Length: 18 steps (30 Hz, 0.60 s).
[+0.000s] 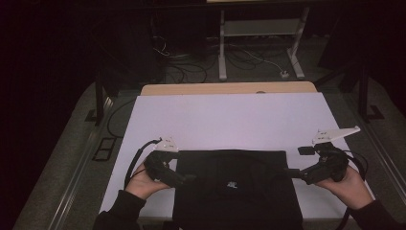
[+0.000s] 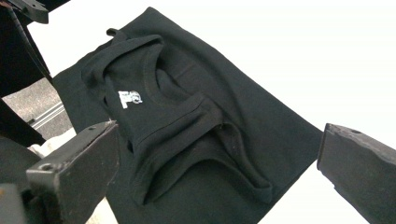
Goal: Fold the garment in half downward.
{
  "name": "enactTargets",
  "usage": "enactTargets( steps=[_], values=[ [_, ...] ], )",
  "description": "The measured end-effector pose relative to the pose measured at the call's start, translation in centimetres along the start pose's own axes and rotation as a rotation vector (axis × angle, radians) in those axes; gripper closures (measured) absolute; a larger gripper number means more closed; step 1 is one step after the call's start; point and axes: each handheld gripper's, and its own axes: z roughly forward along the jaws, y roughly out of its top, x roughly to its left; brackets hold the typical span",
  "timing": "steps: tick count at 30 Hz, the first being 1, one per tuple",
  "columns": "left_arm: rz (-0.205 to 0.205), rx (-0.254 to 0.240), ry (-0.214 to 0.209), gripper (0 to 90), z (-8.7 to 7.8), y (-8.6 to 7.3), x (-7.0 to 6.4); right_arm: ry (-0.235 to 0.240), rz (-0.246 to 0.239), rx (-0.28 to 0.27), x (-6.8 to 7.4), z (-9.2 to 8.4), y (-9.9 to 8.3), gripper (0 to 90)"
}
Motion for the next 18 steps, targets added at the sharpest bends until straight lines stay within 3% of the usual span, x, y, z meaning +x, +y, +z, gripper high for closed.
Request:
enactTargets(
  steps=[5,11,18],
  values=[
    [0.007,-0.013,0.010,0.0,-0.4,0.5,0.6,-0.015,-0.006,0.003,-0.6,-0.1,0.6,0.0],
    [0.001,-0.002,-0.001,0.0,-0.2,0.7,1.4,0.004,-0.010,-0.001,-1.3,0.0,1.2,0.0],
    [-0.011,0.000,0.024,0.0,0.2,0.9,2.6,0.003,-0.011,0.015,-2.3,0.6,1.4,0.0]
  ],
)
